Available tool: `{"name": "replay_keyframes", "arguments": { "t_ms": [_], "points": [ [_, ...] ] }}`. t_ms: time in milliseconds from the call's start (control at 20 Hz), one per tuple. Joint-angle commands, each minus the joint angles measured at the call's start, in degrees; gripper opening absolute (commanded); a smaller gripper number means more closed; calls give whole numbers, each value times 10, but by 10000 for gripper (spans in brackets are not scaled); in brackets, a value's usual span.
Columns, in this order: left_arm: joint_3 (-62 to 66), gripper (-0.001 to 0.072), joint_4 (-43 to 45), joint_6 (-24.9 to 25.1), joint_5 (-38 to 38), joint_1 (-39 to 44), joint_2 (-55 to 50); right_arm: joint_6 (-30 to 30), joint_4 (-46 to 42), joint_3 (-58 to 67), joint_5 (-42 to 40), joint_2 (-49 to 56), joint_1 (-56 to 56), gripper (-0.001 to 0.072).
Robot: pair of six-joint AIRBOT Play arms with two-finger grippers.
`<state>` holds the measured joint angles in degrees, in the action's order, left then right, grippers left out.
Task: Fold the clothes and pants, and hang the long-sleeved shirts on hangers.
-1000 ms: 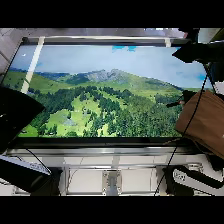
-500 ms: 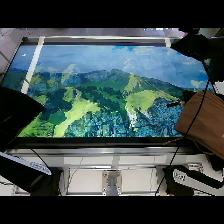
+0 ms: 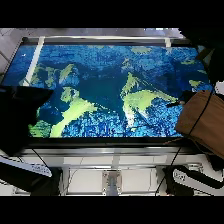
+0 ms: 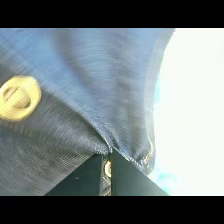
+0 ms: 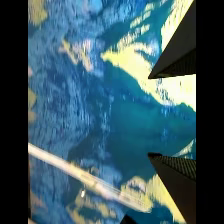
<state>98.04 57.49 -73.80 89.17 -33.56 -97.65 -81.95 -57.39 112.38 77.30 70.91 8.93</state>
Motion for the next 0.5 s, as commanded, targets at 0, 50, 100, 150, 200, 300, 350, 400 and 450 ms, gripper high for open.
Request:
{"name": "replay_keyframes", "arguments": {
  "t_ms": [0, 50, 100, 150, 200, 300, 350, 400, 450],
  "points": [
    [0, 26, -134, 27, -41, 152, 65, 2, -127, 48, 43, -2, 0, 483],
    [0, 27, -136, 27, -55, 217, 66, 2, -156, 48, 48, -2, 0, 484],
    [0, 28, -133, 27, -76, 278, 62, 3, -176, 48, 52, -1, 0, 483],
    [0, 67, -125, 28, -102, 344, 55, 6, -188, 44, 52, 0, 0, 484],
    [0, 344, -113, 55, -129, 396, 48, 6, -195, 36, 53, 0, 0, 484],
    [11, 689, -23, 87, -193, 459, 48, 17, -213, 21, 65, 0, 0, 485],
    [32, 689, 54, 49, -206, 464, 52, 34, -231, 16, 86, 0, 0, 484],
    [56, 688, 151, 0, -212, 457, 61, 37, -251, 7, 110, 0, 0, 484],
    [66, 688, 250, -36, -220, 441, 74, 37, -260, -7, 125, 0, 0, 484]
  ]
}}
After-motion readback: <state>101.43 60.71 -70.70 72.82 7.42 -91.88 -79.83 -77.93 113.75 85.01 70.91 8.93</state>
